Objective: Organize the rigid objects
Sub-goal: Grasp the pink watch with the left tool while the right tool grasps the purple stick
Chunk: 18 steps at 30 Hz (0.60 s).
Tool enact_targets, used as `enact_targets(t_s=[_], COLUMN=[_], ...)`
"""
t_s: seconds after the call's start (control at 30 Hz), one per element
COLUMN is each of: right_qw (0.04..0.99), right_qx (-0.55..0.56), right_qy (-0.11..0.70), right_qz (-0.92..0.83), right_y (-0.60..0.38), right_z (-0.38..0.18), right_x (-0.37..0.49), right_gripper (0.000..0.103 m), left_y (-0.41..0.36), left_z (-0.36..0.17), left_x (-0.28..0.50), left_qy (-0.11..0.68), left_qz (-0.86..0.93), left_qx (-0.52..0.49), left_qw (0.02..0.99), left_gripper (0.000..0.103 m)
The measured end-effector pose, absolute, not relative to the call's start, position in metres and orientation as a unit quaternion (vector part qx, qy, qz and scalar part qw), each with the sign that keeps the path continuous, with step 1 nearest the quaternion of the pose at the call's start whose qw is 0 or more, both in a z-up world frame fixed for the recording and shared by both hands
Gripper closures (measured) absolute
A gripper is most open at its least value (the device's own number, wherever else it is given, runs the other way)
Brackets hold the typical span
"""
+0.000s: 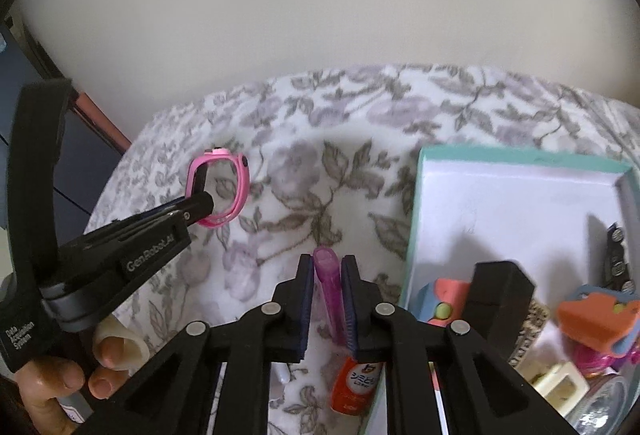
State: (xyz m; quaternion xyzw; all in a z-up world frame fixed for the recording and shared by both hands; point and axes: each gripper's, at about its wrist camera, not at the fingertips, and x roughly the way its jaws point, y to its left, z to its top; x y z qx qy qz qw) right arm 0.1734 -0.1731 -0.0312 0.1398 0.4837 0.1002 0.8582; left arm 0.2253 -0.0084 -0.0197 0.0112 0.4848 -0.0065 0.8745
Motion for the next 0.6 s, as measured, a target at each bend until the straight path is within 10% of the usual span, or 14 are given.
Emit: enact_targets(t_s=[0.6], right_qw=[0.876], right_qx=[0.169], right_qy=[0.446], right_qz=[0.070], right_y=[-0.217], right_z=[-0.005], right_x=[0.162], right_gripper=[0.091], left_y=[-0.035], left_z=[0.008], left_x=[0.209], left_qy=[0.457], left_qz=[-0.044], left_qx=[0.017], left_qw=[0.888], left_gripper=[0.085])
